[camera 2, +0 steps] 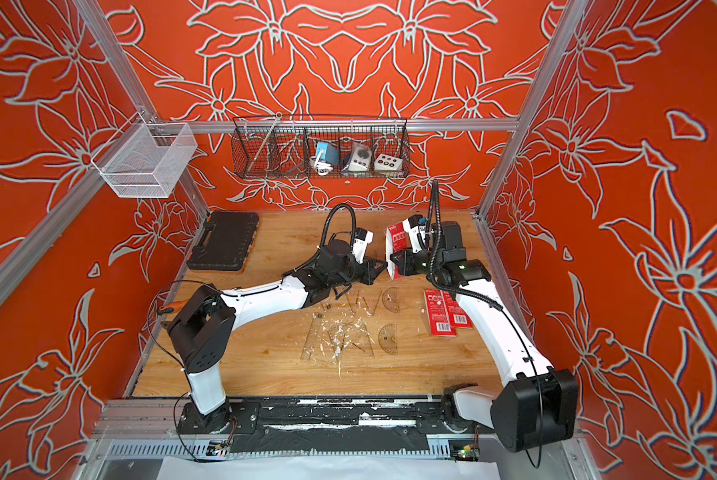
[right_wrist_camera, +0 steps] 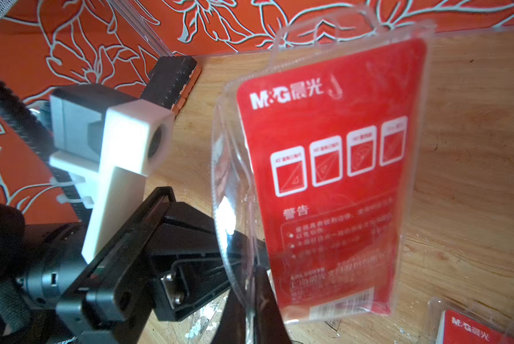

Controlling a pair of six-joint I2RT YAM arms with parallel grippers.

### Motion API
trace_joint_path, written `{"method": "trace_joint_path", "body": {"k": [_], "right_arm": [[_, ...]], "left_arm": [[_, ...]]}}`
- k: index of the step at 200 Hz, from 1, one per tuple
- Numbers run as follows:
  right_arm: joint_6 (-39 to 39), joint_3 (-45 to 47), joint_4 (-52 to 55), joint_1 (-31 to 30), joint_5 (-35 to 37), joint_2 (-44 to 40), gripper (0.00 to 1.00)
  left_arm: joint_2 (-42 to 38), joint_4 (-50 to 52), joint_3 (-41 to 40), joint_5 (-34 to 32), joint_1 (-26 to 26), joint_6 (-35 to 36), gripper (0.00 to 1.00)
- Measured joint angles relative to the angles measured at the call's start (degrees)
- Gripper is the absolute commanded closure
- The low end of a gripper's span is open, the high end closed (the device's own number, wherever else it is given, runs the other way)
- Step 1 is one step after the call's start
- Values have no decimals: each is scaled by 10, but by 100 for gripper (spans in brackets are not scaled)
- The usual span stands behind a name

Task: Open the ruler set and take out the ruler
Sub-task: Take out the ruler from the ruler set bag.

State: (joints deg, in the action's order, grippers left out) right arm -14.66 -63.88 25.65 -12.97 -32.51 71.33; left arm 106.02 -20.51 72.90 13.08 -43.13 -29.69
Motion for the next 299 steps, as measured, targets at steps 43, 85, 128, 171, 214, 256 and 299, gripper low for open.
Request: {"method": "trace_joint_path", "body": {"k": [43, 85, 128, 171, 214, 256, 299], "right_arm": [[5, 0, 28, 0, -6, -3, 100], [8, 0, 45, 0, 4, -3, 100], [16, -2, 56, 0, 40, 10, 100], [18, -2, 56, 0, 61, 24, 100], [18, -5, 56, 0, 61, 24, 100], [18, -13, 55, 0, 60, 23, 100], [18, -15, 55, 0, 52, 20, 100]], "left_arm": [[-9, -49, -53, -16, 0, -15, 86], [-26, -87, -86, -14, -1, -25, 88], [-80, -101, -111, -11, -1, -24, 89], [-100, -104, -100, 14, -5, -22, 94], [-85, -86, -61, 40, -21, -16, 97], [-54, -64, -45, 49, -30, -11, 98], [-38, -40, -45, 46, -30, -4, 98]]}}
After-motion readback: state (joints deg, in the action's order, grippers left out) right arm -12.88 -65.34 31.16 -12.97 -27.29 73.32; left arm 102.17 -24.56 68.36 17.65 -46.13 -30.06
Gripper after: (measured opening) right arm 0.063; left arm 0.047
